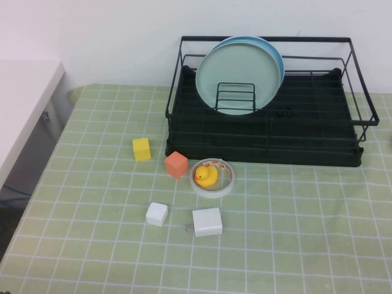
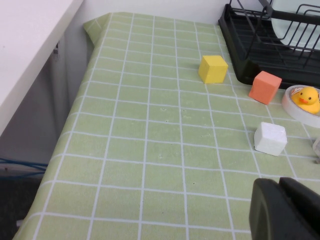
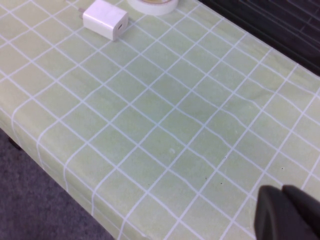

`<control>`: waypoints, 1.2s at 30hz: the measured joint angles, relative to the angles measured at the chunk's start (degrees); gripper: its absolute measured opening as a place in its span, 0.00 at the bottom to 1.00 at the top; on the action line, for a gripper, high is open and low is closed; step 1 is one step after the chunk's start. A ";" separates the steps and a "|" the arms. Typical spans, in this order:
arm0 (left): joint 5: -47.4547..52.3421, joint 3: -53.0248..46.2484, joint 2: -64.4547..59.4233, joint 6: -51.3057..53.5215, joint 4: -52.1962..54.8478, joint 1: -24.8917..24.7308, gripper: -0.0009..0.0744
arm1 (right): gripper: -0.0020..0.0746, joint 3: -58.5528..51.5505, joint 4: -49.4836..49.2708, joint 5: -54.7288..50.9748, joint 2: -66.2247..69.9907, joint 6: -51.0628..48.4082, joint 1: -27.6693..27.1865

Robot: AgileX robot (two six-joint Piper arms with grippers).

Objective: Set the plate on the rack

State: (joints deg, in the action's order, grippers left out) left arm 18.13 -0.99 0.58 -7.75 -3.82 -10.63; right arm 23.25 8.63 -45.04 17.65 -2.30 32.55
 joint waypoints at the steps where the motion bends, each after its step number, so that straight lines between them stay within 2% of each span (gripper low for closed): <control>1: 0.00 0.00 0.00 0.00 0.00 0.00 0.01 | 0.03 0.00 0.00 0.00 0.00 0.00 0.00; 10: 0.00 0.00 0.00 0.00 0.00 0.00 0.01 | 0.03 0.00 0.00 0.18 -1.20 -0.16 -0.51; 12: 0.00 0.00 0.00 0.00 0.09 0.00 0.01 | 0.03 -0.26 0.00 1.46 -3.56 -0.42 -3.55; 20: 0.12 0.00 0.00 0.00 0.24 0.00 0.01 | 0.03 -6.37 -7.74 13.14 -13.90 -0.42 -25.14; 24: 0.12 0.00 0.00 0.00 0.22 0.00 0.01 | 0.03 -11.76 -8.95 16.55 -17.47 -0.42 -33.17; 28: 0.12 0.00 0.00 0.00 0.22 0.00 0.01 | 0.03 -16.29 -9.04 17.26 -18.33 -0.42 -36.57; 36: 0.21 0.00 0.00 0.00 0.22 0.00 0.01 | 0.03 -23.34 -9.18 20.34 -18.33 -0.42 -37.34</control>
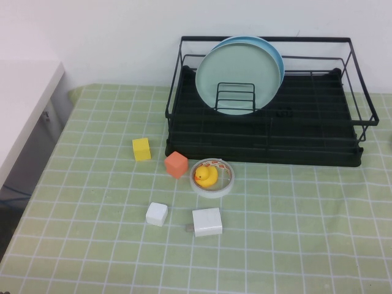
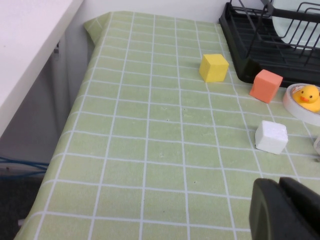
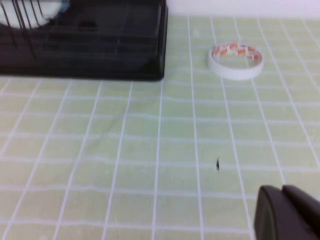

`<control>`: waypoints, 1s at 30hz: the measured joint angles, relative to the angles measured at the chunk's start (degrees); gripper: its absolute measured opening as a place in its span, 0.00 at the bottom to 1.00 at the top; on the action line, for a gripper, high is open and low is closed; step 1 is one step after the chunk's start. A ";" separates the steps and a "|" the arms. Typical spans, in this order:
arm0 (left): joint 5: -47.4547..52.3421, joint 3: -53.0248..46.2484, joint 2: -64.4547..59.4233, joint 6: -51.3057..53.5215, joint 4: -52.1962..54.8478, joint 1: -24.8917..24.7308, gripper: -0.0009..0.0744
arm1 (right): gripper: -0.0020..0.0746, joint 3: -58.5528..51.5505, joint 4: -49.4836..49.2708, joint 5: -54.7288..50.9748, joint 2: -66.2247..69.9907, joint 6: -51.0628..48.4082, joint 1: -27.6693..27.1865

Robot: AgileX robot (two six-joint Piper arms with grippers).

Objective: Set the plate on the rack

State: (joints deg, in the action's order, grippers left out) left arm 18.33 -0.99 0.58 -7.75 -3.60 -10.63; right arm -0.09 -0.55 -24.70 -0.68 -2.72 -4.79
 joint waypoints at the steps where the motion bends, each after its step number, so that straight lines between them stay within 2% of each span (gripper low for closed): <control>1: 0.00 0.00 0.00 0.00 0.10 0.00 0.01 | 0.03 -0.26 -0.13 1.20 0.00 0.00 -0.09; 30: 0.04 0.00 0.12 0.00 0.17 0.00 0.01 | 0.03 -0.79 1.74 3.88 0.00 0.00 -0.24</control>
State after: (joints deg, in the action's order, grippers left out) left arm 18.37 -0.99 0.70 -7.75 -3.43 -10.63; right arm -0.88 1.19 -20.81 -0.68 -2.72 -5.03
